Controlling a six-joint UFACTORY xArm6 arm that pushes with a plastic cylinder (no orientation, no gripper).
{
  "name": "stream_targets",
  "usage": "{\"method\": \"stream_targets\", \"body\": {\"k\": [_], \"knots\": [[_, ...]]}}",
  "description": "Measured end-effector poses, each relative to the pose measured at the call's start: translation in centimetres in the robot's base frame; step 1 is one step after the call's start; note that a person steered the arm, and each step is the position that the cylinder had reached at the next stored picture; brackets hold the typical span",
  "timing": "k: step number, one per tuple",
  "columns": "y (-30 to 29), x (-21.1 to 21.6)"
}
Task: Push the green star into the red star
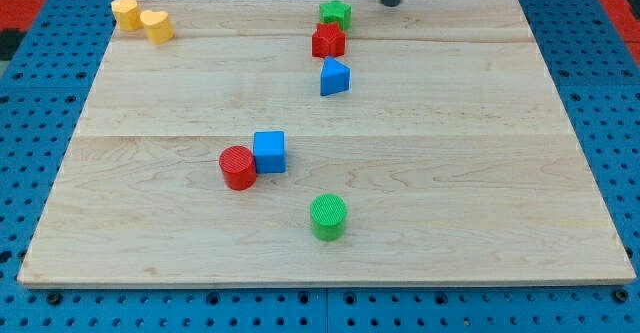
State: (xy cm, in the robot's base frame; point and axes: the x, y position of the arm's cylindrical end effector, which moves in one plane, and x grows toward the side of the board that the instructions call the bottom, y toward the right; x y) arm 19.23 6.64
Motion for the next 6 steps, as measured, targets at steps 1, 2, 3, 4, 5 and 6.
{"method": "stream_targets", "body": {"k": [1, 2, 3, 4, 5, 6], "knots": [[-6.9, 0.0], [-9.8, 0.0], [-11.2, 0.0], [-12.0, 0.1], [-11.4, 0.1], [-4.0, 0.1]]}}
